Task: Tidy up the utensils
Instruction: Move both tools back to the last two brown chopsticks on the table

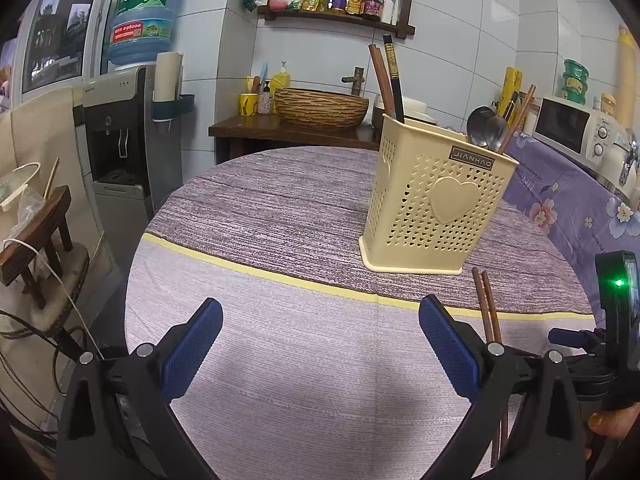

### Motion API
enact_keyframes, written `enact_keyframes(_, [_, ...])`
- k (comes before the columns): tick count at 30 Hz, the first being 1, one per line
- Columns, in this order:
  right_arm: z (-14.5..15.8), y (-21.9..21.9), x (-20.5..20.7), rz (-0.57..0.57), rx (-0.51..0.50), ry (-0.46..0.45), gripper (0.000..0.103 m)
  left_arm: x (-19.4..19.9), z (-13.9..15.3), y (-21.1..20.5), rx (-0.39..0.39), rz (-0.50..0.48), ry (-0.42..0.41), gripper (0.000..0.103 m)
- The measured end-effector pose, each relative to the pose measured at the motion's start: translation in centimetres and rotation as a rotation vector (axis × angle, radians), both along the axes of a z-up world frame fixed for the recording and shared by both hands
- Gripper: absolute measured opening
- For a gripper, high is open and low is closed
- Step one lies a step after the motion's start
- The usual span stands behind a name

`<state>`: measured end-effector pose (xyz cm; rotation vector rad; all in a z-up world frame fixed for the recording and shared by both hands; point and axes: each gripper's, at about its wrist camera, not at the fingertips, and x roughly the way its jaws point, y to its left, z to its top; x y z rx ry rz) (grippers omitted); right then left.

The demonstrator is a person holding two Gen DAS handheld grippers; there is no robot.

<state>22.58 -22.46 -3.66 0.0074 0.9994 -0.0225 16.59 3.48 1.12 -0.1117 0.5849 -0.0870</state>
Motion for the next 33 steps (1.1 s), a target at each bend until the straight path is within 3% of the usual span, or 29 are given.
enact_keyframes(7, [-0.4,0.9,1.3,0.024,-0.032,0.022,0.096,0.1,0.0,-0.2,-0.010,-0.008,0.007,0.097])
enact_keyframes(14, [-0.5,1.7,0.5,0.092,0.006,0.019,0.094,0.1,-0.2,-0.3,-0.008,-0.015,0.015,0.097])
enact_keyframes(22, [0.0,-2.6,-0.9,0.102,-0.087,0.081,0.094,0.0,-0.1,-0.4,-0.024,-0.032,0.026,0.097])
enact_keyframes(25, [0.2,-4.7,-1.3,0.065,-0.124,0.080,0.094,0.2,-0.2,-0.9,-0.042,-0.067,0.045,0.097])
enact_keyframes(33, [0.0,-7.2,-1.9,0.026,-0.077,0.026,0.094,1.3,-1.1,-4.2,-0.061,-0.225,0.131,0.094])
